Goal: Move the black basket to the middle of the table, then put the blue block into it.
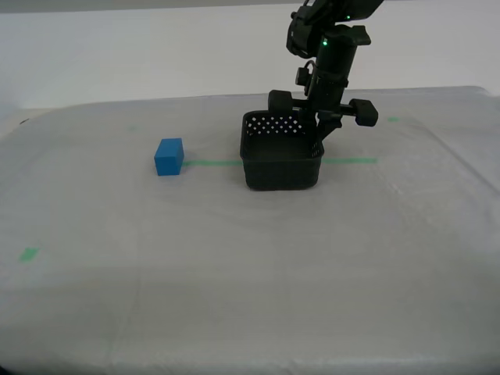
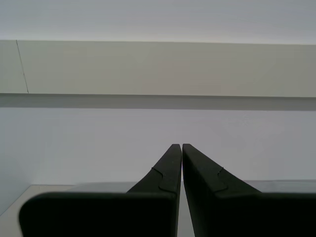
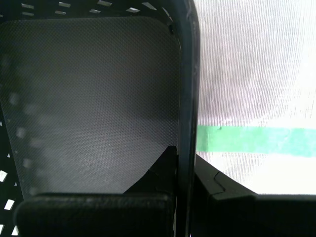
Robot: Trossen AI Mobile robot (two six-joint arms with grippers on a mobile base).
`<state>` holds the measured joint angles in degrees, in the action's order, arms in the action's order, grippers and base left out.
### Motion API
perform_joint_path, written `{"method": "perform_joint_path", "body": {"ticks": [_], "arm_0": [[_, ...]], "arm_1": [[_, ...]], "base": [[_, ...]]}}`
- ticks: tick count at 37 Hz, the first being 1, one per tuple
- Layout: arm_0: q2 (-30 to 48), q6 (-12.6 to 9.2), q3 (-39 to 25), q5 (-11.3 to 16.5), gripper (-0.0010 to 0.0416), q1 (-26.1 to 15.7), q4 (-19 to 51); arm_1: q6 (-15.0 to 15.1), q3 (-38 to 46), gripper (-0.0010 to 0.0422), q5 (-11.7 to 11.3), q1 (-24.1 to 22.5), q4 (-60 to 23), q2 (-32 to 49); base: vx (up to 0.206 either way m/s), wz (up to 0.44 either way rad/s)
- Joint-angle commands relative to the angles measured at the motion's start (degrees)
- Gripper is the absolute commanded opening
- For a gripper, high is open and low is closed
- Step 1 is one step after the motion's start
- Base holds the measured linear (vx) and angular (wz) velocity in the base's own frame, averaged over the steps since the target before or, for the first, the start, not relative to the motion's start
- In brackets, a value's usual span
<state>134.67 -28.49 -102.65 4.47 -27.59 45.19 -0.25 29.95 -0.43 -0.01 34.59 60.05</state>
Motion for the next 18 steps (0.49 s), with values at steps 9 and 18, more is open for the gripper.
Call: {"method": "perform_joint_path", "body": {"ticks": [9, 18], "arm_0": [[-0.04, 0.07, 0.07, -0.02, 0.0003, 0.17, 0.22], [-0.04, 0.26, 0.07, -0.02, 0.0003, 0.17, 0.22]], "arm_1": [[0.09, 0.02, 0.0000, 0.02, 0.00, 0.22, -0.02], [0.09, 0.02, 0.0000, 0.00, 0.00, 0.22, -0.02]], "base": [[0.000, 0.000], [0.000, 0.000]]}}
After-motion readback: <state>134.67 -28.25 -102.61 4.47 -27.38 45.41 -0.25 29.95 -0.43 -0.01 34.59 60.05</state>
